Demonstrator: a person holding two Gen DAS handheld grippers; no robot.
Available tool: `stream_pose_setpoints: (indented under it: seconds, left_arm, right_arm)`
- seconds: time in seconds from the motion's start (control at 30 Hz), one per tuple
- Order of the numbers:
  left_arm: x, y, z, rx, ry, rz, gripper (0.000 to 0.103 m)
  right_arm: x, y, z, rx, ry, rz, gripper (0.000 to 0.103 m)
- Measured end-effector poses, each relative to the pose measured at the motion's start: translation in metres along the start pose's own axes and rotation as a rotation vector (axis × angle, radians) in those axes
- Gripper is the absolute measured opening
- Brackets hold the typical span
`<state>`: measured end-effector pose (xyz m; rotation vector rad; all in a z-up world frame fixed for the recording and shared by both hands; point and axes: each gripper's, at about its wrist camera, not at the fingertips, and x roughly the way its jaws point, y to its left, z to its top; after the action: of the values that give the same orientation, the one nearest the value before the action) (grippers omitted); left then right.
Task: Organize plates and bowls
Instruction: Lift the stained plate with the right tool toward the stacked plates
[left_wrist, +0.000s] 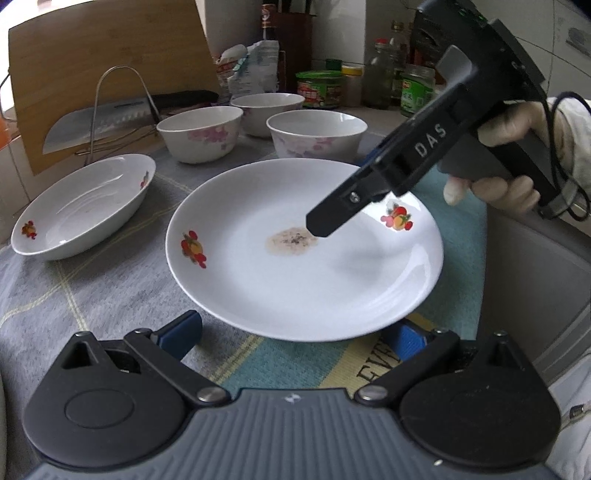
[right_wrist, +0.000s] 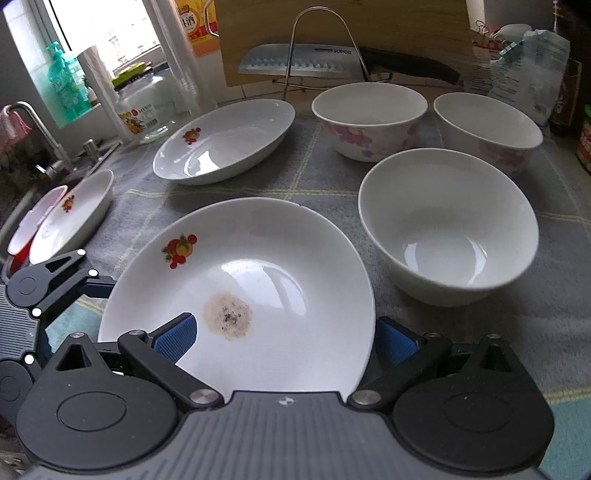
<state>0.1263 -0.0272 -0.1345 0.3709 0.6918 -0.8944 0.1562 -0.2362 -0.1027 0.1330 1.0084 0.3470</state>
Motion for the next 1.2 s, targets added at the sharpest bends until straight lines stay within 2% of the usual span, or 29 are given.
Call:
stream_pose_setpoints:
  seconds: [0.27, 0.43, 1.2]
  left_arm:
    - [0.000, 0.000, 0.001, 0.035, 0.000, -0.023, 0.103]
    - [0.000, -0.001, 0.003, 0.062, 0.000, -0.024, 0.103]
    - [0.000, 0.003, 0.004, 0.078, 0.012, -0.047, 0.103]
  right_arm:
    - [0.002, -0.007, 0.003, 0.018, -0.039, 0.072, 0.103]
    - [0.004, -0.007, 0.006, 0.013, -0.030, 0.119, 0.103]
    - [0.004, -0.011, 0.008, 0.094, -0.018, 0.183, 0.103]
